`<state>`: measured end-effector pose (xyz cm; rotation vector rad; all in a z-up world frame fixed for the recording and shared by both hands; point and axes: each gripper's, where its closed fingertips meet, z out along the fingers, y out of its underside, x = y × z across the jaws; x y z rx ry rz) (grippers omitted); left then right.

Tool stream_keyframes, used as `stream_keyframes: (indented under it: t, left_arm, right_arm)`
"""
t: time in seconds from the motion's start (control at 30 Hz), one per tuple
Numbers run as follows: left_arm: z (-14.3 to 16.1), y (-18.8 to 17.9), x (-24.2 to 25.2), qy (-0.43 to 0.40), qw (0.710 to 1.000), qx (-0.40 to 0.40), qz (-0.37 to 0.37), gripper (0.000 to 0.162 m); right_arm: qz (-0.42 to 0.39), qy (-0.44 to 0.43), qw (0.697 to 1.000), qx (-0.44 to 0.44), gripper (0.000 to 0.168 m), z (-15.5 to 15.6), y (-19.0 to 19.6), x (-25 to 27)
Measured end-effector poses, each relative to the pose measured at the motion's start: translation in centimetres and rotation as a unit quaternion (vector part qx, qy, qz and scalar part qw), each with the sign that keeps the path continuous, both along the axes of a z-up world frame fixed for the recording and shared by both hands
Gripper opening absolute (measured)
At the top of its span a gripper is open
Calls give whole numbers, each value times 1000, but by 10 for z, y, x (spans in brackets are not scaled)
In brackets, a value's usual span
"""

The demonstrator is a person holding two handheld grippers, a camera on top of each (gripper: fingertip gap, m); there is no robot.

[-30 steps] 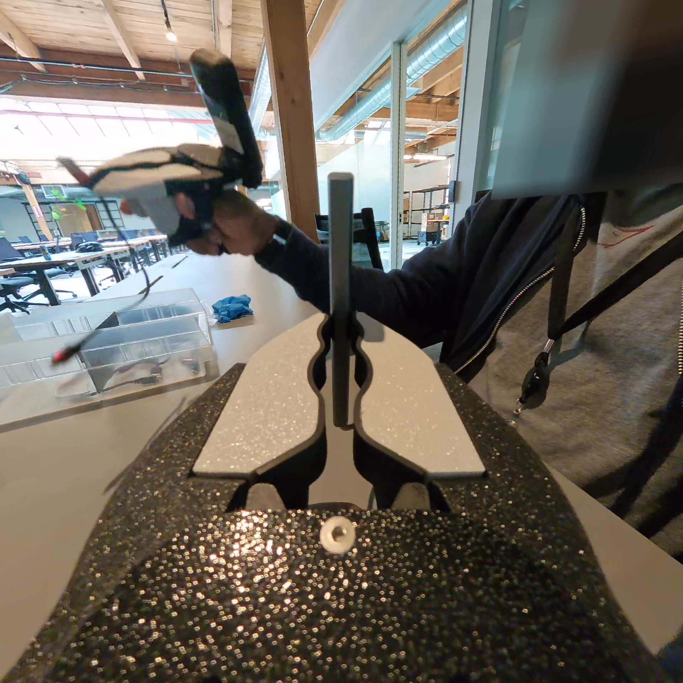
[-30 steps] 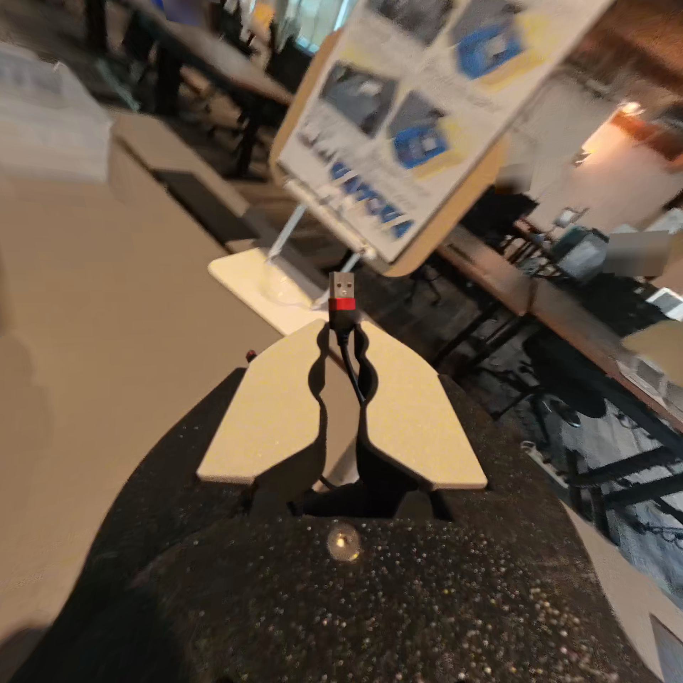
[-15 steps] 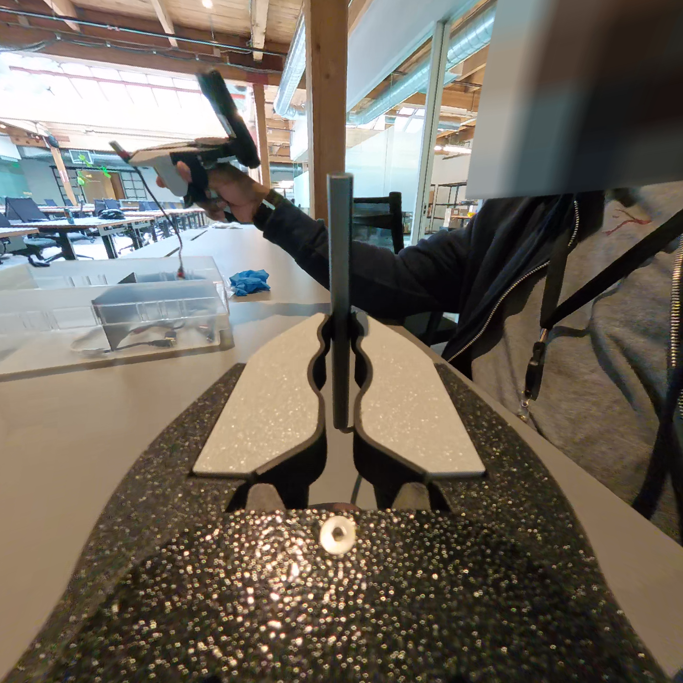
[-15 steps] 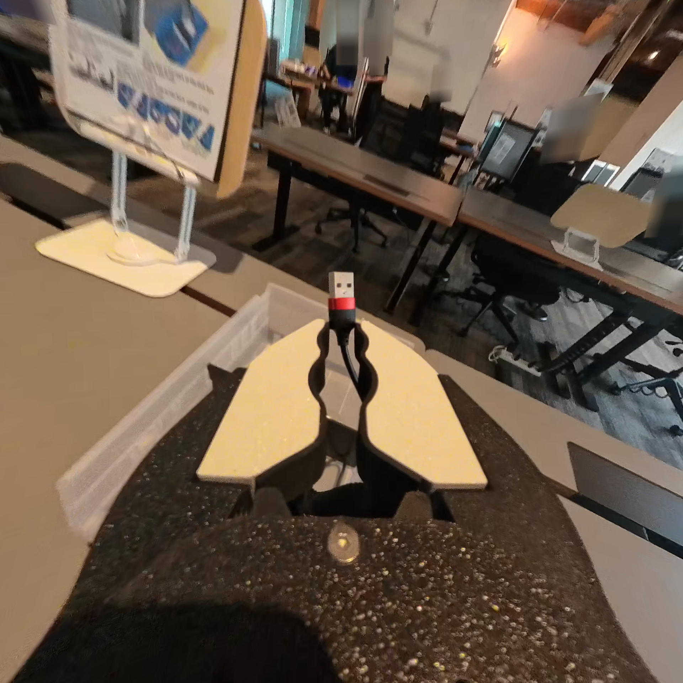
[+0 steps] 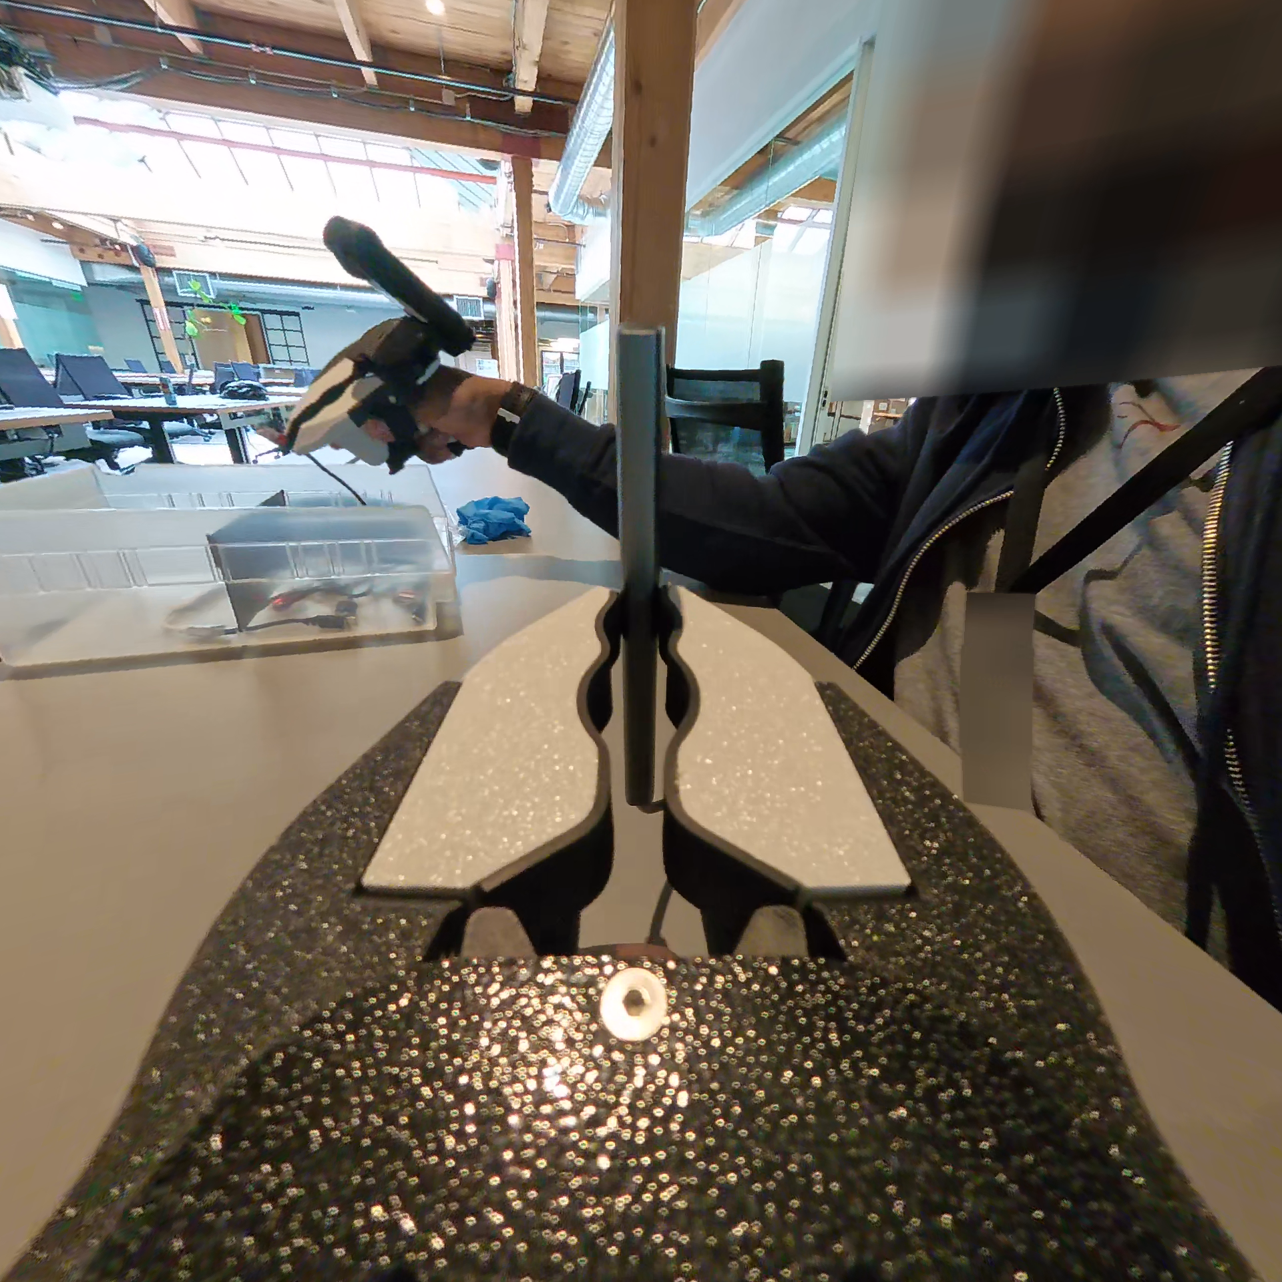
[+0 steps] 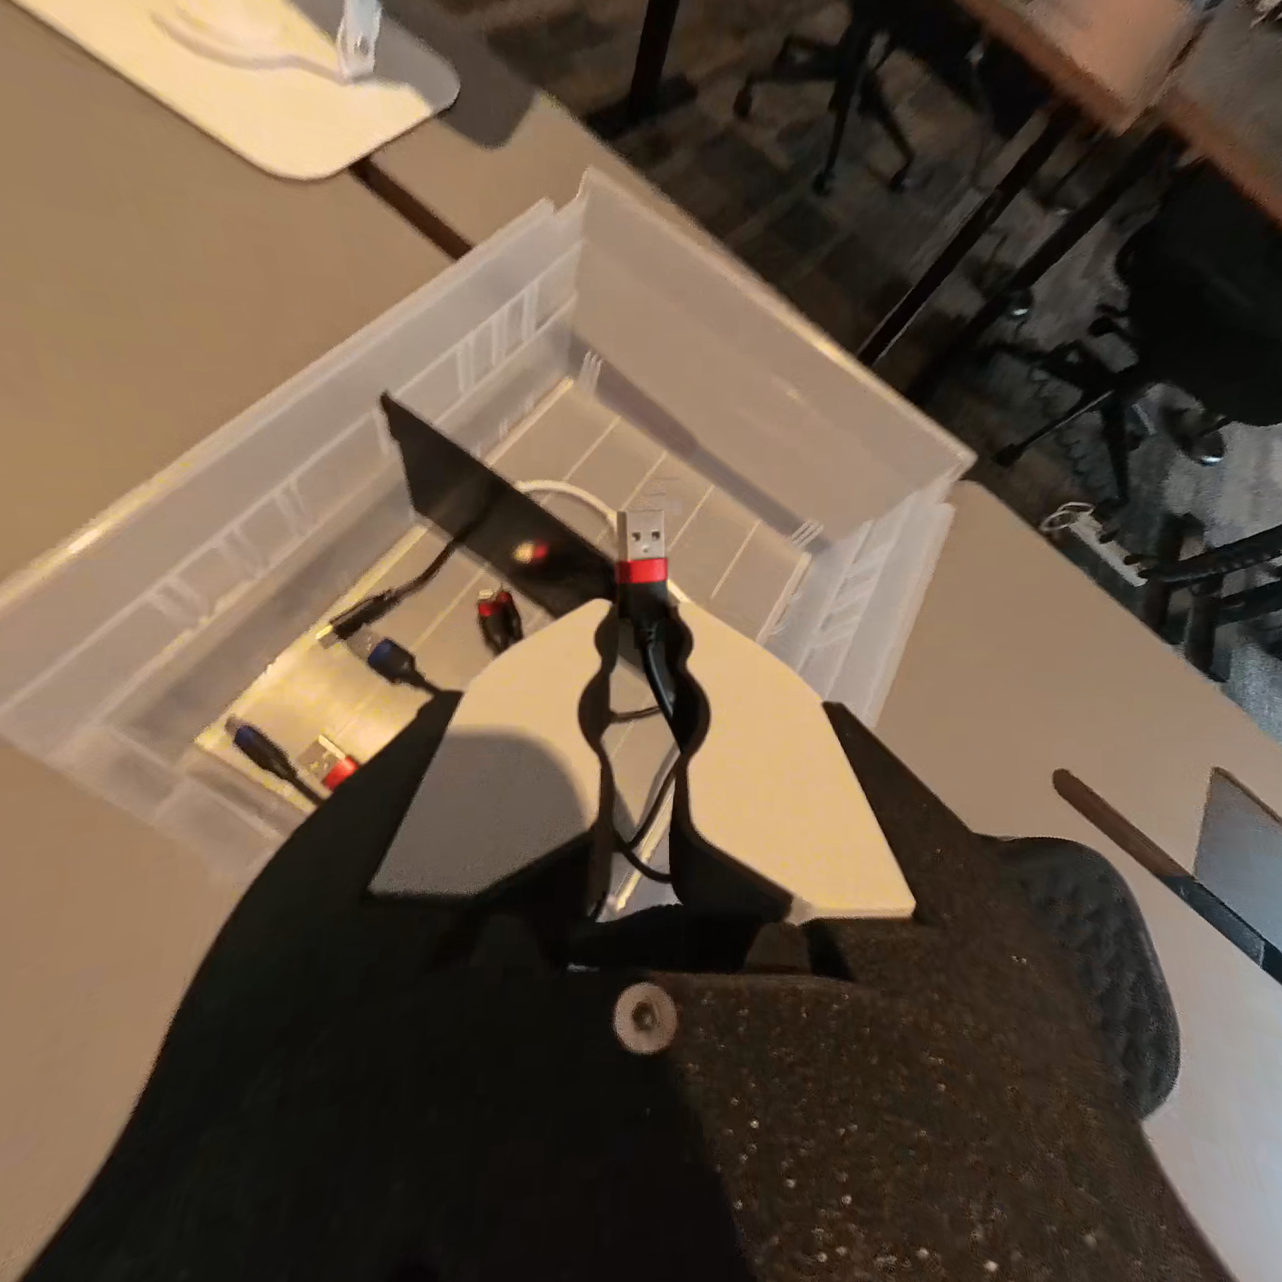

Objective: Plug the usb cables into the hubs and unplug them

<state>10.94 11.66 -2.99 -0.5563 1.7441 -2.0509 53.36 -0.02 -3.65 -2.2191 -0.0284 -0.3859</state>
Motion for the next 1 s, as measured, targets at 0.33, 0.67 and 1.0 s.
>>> stream_keyframes:
  t: [0.33,0.67,1.0]
  left_arm:
    - [-8,2,6,13,1000,-1,10,9]
    - [-7,0,6,12,1000,6,12,9]
    - [-10,-3,7,16,1000,19,13,9]
  right_arm:
    - [60,-3,991,-118,13,-41,-8,-18]
    - [95,8,994,-50,29,-2,2,-47]
    - [122,134,970,-165,14,-64,25,-88]
